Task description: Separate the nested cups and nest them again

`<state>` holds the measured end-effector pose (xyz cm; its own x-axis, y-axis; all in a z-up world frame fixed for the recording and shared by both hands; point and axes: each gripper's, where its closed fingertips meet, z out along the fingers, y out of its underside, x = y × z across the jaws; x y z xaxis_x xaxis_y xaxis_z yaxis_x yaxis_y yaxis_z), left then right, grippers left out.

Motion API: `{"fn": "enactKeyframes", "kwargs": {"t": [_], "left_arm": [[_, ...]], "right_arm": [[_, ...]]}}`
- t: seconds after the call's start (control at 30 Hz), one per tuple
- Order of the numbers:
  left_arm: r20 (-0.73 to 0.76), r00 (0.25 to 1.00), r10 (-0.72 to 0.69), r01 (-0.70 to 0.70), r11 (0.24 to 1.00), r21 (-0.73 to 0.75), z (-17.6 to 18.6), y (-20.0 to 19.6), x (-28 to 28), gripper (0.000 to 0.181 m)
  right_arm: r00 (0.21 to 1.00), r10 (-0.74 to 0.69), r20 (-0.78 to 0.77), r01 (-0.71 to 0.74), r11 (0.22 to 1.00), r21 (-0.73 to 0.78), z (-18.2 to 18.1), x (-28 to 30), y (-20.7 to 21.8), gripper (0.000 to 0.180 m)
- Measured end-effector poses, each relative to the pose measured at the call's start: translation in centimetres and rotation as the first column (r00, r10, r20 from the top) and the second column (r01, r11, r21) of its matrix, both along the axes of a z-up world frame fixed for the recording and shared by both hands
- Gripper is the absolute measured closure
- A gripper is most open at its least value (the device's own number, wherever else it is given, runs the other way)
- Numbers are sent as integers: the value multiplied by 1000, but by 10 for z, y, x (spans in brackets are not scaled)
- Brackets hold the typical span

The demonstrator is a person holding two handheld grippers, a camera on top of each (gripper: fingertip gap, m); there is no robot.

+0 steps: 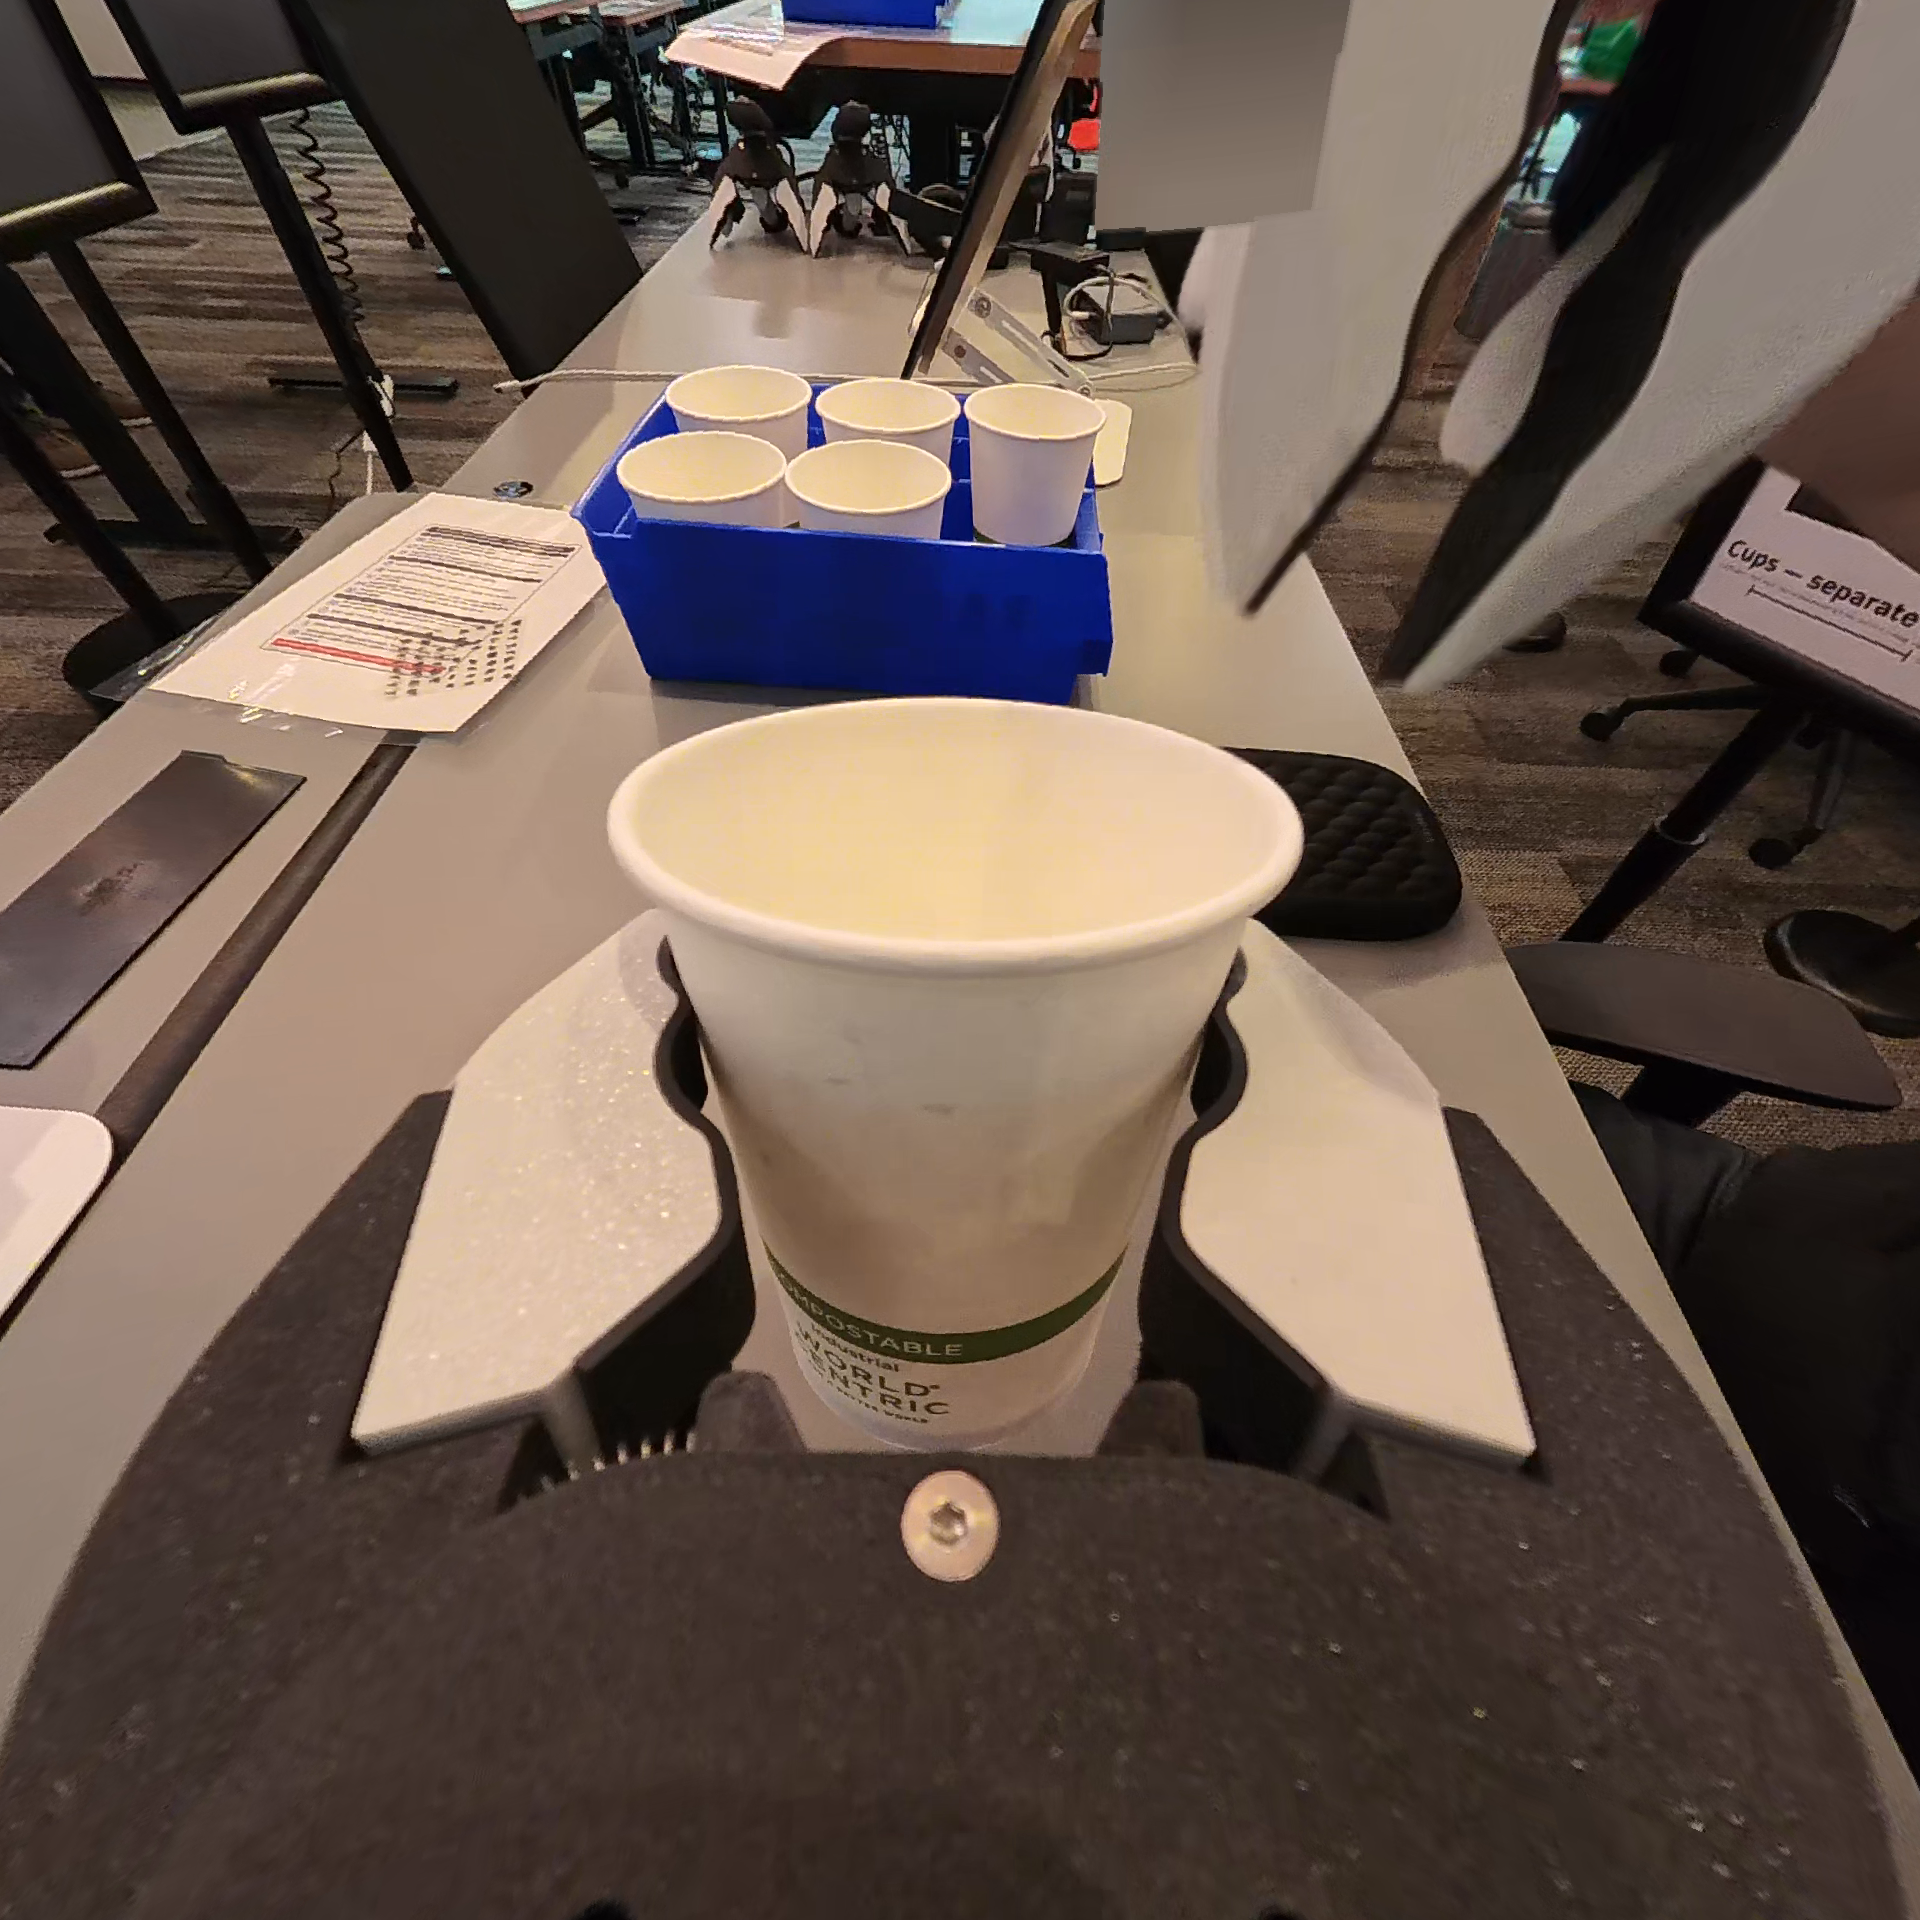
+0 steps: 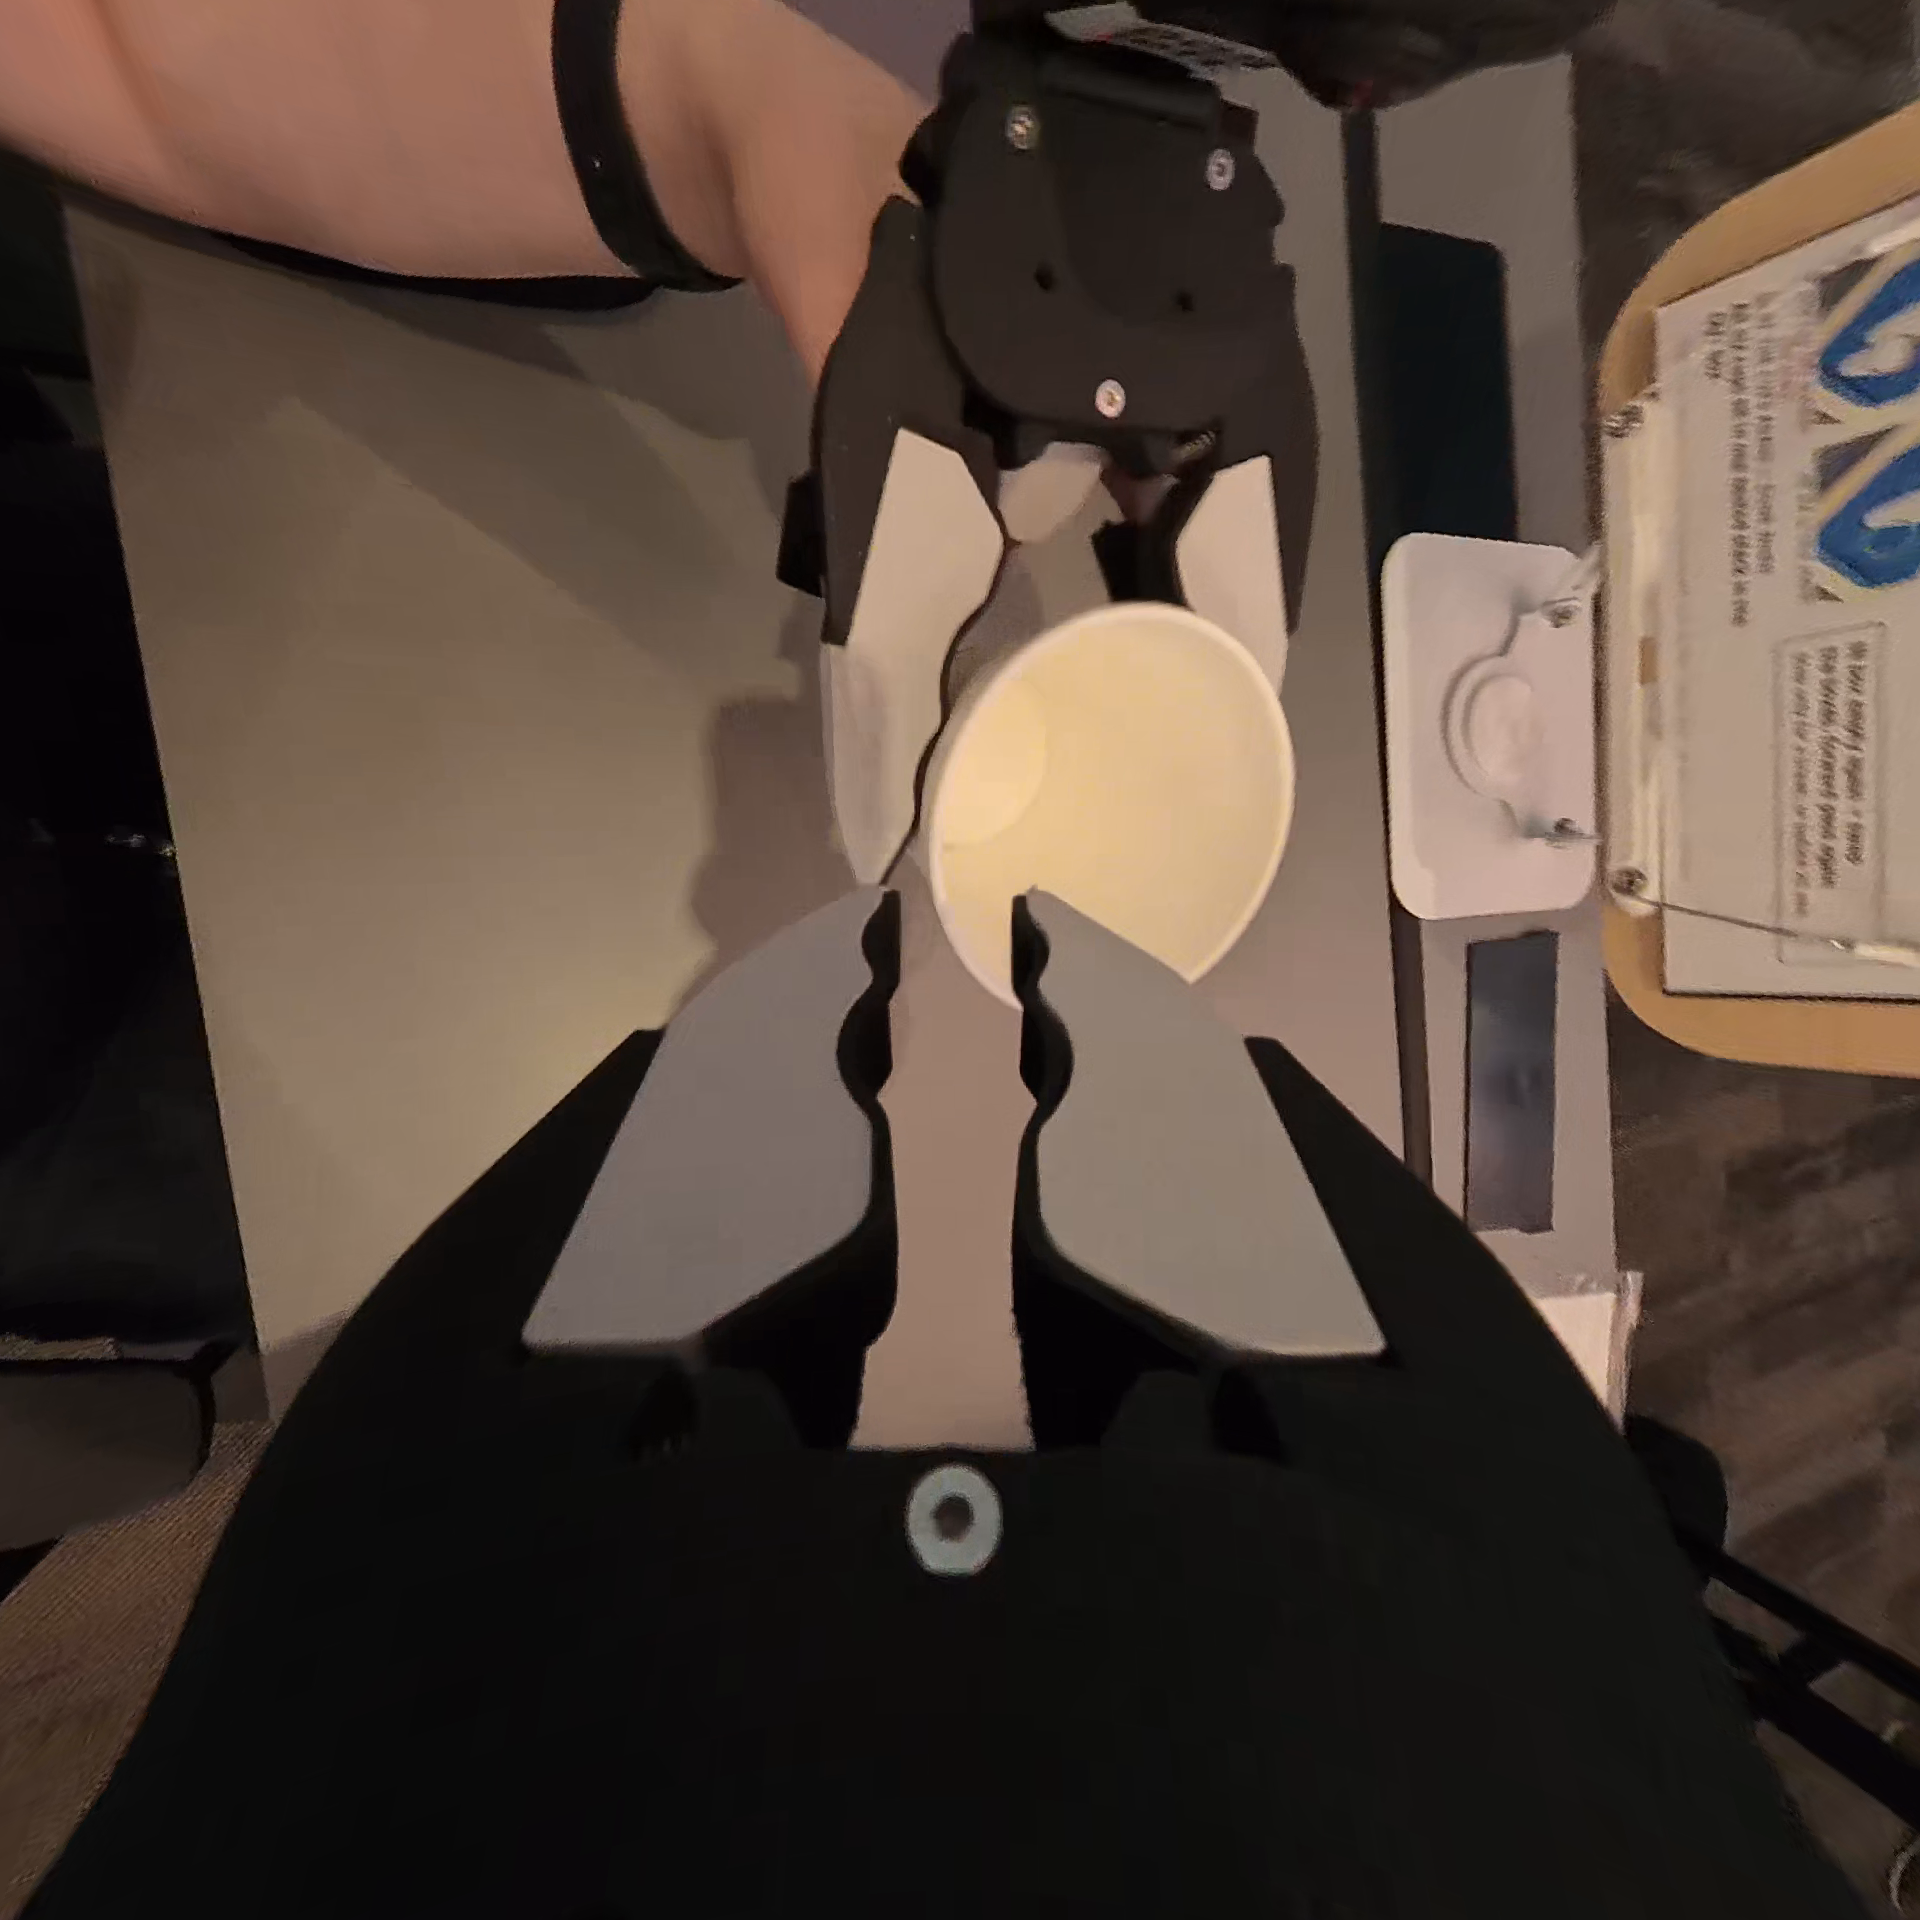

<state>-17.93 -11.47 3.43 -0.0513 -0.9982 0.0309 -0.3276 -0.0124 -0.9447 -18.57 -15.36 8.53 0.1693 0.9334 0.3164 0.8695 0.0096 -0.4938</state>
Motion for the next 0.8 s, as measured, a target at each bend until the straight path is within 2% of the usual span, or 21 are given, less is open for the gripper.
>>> {"fn": "enactKeyframes", "kwargs": {"t": [0.17, 0.33, 0.37, 0.57, 0.67, 0.8], "left_arm": [[15, 1000, -1, 1, 1000, -2, 5, -1, -1, 88], [27, 999, -18, 18, 1000, -10, 6, -3, -1, 88], [28, 999, -17, 17, 1000, -12, 6, -2, -1, 88], [70, 997, -30, 34, 997, -63, 11, -4, -3, 87], [66, 998, 14, -8, 996, -91, 12, 5, -7, 80], [100, 995, 23, -12, 994, -106, 19, 10, -12, 84]], "right_arm": [[1000, 25, 14, -25, 999, -45, -15, -13, 5, 161], [999, 30, 40, -28, 999, -46, -25, -13, 9, 169], [998, 41, 47, -39, 998, -50, -26, -14, 7, 175], [997, 31, 66, -27, 998, -56, -18, -13, 5, 177], [990, -43, 132, 35, 998, 59, 14, 9, 12, 177], [957, -253, 143, 226, 958, 178, 94, 84, 10, 177]]}}
